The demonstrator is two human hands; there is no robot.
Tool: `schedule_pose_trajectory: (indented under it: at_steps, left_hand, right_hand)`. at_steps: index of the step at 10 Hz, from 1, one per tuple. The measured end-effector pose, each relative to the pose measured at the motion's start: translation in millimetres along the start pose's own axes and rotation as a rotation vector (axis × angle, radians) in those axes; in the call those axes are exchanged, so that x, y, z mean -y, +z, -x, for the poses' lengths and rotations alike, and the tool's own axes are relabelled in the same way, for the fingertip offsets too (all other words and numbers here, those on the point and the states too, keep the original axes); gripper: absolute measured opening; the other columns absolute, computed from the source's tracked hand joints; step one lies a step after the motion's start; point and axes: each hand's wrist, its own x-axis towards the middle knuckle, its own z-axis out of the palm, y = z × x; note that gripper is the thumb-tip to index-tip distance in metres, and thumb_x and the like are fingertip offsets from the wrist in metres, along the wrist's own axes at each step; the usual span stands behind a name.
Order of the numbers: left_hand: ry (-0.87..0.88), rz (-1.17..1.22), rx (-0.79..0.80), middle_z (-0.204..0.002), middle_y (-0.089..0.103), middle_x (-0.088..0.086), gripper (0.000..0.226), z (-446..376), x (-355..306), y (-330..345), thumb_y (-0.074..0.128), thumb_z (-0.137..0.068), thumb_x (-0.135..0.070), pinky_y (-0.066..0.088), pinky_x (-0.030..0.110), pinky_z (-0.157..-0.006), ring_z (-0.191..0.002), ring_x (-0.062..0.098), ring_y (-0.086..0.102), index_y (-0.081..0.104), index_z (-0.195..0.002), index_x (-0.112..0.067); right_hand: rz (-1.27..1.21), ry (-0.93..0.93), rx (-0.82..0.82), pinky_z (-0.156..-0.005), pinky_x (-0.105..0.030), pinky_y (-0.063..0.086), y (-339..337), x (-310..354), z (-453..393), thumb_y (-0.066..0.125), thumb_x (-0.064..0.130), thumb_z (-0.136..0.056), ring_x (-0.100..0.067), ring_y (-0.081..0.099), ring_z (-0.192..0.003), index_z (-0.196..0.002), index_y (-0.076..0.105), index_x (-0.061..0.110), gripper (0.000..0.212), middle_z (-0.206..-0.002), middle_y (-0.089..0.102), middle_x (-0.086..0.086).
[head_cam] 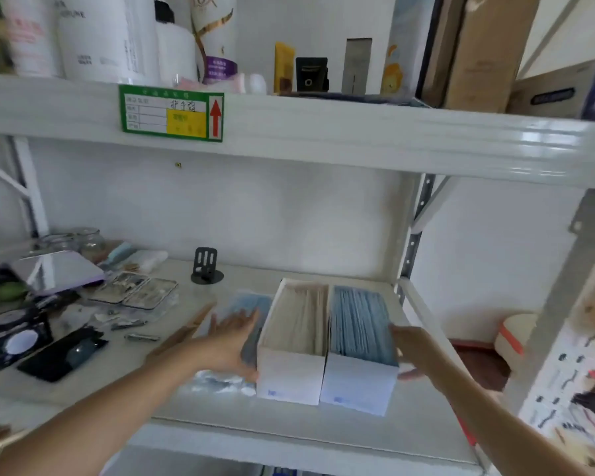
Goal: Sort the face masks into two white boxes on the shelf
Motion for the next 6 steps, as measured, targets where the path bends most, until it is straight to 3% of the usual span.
schedule_pose_trajectory:
  at_steps: [1, 2, 3, 4, 5, 6]
  left_hand:
    - [-0.308, -0.094, -0.010, -0.160, -0.007, 0.017, 0.131, 17.3, 8.9, 27.9, 0.067, -0.063, -0.069, 0.011, 0.055, -0.118, -0.148, 0.039, 0.001, -0.015, -0.151, -0.018]
    - [-0.432, 0.070, -0.080, -0.160, -0.001, 0.018, 0.124, 25.7, 13.3, 44.7, 0.067, -0.063, -0.069, 0.024, 0.049, -0.116, -0.147, 0.036, 0.011, -0.006, -0.153, -0.022]
    - [-0.381, 0.167, -0.189, -0.155, 0.019, 0.011, 0.107, 28.6, 12.6, 47.7, 0.069, -0.065, -0.062, 0.037, 0.043, -0.109, -0.139, 0.031, 0.031, 0.014, -0.151, -0.029]
    - [-0.338, 0.132, -0.187, -0.154, 0.021, 0.009, 0.099, 30.0, 19.0, 52.2, 0.069, -0.071, -0.055, 0.037, 0.035, -0.110, -0.139, 0.027, 0.033, 0.018, -0.151, -0.029]
    - [-0.290, 0.242, -0.383, -0.149, 0.033, 0.005, 0.092, 59.5, 12.5, 36.2, 0.070, -0.074, -0.048, 0.039, 0.028, -0.105, -0.134, 0.022, 0.040, 0.025, -0.150, -0.023]
    - [-0.276, 0.324, -0.642, -0.139, 0.046, 0.012, 0.081, 89.4, 16.4, 61.7, 0.071, -0.079, -0.028, 0.044, 0.035, -0.099, -0.125, 0.028, 0.052, 0.029, -0.147, -0.014]
  right_hand:
    - [0.063, -0.070, -0.002, -0.060, -0.037, 0.057, 3.5, -17.7, 9.7, 0.049, 0.036, -0.094, -0.030, 0.065, -0.098, -0.137, 0.041, 0.014, 0.049, -0.125, 0.059, -0.014]
    - [0.117, -0.147, 0.032, -0.072, -0.041, 0.057, 7.3, -32.9, 19.5, 0.047, 0.033, -0.094, -0.034, 0.064, -0.102, -0.134, 0.045, 0.017, 0.043, -0.124, 0.059, -0.015]
    - [0.060, -0.158, 0.057, -0.079, -0.045, 0.058, 4.1, -35.1, 19.8, 0.047, 0.028, -0.094, -0.035, 0.064, -0.104, -0.132, 0.048, 0.016, 0.040, -0.123, 0.060, -0.016]
    - [0.026, -0.171, 0.067, -0.088, -0.048, 0.054, 1.8, -36.2, 23.1, 0.048, 0.034, -0.094, -0.034, 0.061, -0.110, -0.137, 0.043, 0.017, 0.047, -0.129, 0.056, -0.015]
    - [0.065, -0.245, -0.019, -0.094, -0.049, 0.051, -1.3, -51.8, 42.2, 0.047, 0.044, -0.093, -0.030, 0.055, -0.118, -0.142, 0.033, 0.012, 0.059, -0.139, 0.048, -0.012]
    - [0.011, -0.384, -0.141, -0.082, -0.046, 0.057, -6.5, -76.6, 77.4, 0.052, 0.030, -0.093, -0.024, 0.063, -0.098, -0.126, 0.045, 0.013, 0.038, -0.129, 0.054, -0.010]
